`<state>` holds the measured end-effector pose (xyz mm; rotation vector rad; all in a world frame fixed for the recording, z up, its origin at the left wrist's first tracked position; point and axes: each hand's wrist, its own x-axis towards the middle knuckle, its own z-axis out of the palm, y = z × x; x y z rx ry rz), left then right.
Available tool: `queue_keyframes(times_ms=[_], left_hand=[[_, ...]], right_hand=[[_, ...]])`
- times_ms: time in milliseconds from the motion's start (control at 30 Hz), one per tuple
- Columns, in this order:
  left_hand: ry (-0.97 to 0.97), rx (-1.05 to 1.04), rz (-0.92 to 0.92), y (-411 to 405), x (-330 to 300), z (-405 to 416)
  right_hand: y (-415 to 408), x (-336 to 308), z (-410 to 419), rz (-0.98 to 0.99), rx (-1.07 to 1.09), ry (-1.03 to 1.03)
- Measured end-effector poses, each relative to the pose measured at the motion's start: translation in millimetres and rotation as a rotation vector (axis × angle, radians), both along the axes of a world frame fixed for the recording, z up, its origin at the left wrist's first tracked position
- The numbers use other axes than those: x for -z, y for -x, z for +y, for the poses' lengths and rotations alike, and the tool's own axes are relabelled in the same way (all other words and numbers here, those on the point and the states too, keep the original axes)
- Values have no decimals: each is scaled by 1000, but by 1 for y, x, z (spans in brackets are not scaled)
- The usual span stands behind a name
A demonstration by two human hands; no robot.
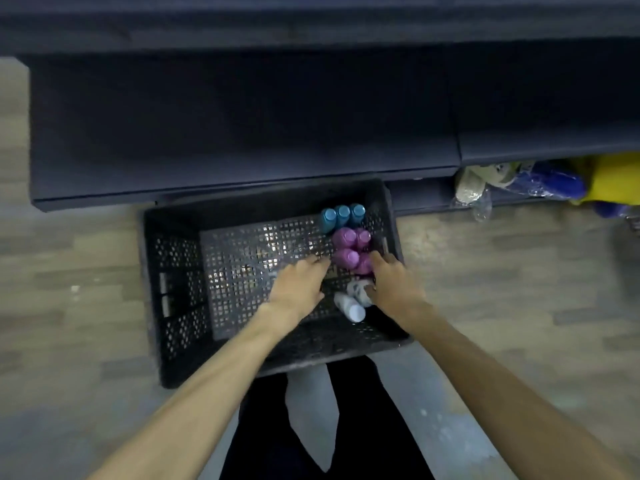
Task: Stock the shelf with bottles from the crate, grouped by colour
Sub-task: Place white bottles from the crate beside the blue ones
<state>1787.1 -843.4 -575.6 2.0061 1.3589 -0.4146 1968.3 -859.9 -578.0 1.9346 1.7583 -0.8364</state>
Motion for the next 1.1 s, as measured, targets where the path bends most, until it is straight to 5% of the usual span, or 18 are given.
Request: queue_keyframes(times_ms=[267, 467, 600, 767, 1100], left_hand=[[119, 269, -13, -43, 124, -41], [87, 208, -121, -63, 174, -57], [46, 168, -197, -63, 185, -57], [21, 235, -59, -49, 173, -61], [-80, -69, -256, 15, 115, -61]], right_hand=[[-7, 96, -37, -105, 11, 134], [-9, 124, -44, -123, 37, 74], [-12, 131, -47, -98, 56, 56], [-11, 128, -48, -48, 108, -8], [-6, 98, -34, 34, 57, -39]])
